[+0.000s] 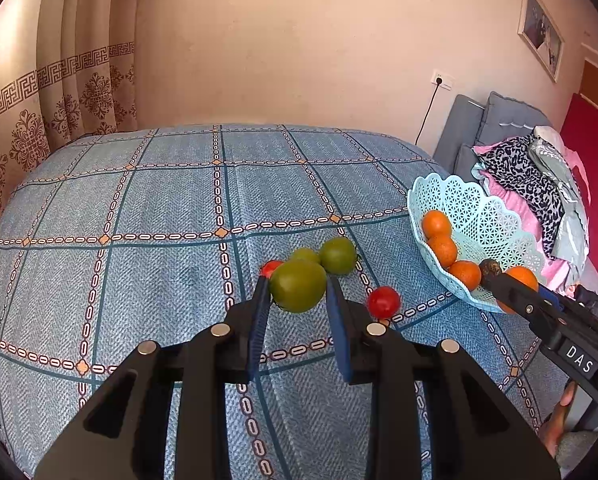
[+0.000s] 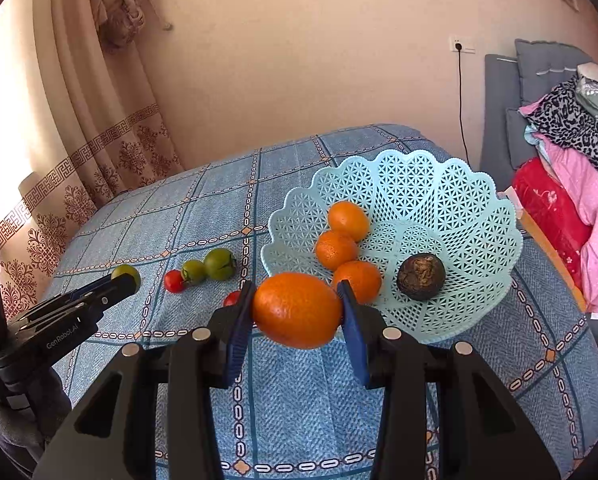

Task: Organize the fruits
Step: 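Carry the green tomato and oval orange up over the basket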

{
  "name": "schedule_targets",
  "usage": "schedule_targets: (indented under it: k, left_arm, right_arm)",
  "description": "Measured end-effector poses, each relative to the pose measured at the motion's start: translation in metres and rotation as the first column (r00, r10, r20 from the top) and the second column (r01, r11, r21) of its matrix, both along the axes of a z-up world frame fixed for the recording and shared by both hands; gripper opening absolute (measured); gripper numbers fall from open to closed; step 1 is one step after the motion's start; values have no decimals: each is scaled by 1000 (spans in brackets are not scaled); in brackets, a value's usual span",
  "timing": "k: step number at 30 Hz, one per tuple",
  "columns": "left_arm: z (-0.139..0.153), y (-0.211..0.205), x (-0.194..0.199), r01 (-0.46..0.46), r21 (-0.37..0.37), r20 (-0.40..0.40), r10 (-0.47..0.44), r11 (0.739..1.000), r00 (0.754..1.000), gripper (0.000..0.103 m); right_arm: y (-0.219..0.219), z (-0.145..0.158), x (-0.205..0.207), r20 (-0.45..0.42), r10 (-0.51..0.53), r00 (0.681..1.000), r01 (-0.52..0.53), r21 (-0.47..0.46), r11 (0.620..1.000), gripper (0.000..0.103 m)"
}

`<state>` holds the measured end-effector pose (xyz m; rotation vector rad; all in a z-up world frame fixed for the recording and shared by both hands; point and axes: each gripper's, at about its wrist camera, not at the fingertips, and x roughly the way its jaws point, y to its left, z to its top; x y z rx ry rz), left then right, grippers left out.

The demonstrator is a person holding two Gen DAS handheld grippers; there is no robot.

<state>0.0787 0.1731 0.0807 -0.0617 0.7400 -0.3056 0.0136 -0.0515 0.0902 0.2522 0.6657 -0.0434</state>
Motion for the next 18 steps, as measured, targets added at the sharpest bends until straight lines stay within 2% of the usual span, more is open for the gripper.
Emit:
schedule_targets:
  k: [5,11,18]
  left_arm:
    - [-1,-8,0,17,-9,-21,-17,1000,1000,29]
    - [5,-26,-3,53,24,-7,-53,998,999,29]
    - [12,-51,-4,111,23,-11,-111,994,994,29]
  right_arm:
    - [-22,2,-7,13,-42,999,42,9,999,42]
    - [-48,5,-12,30,-92,995,92,10,996,42]
    - [-73,6,-14,46,-133,990,132,25,991,42]
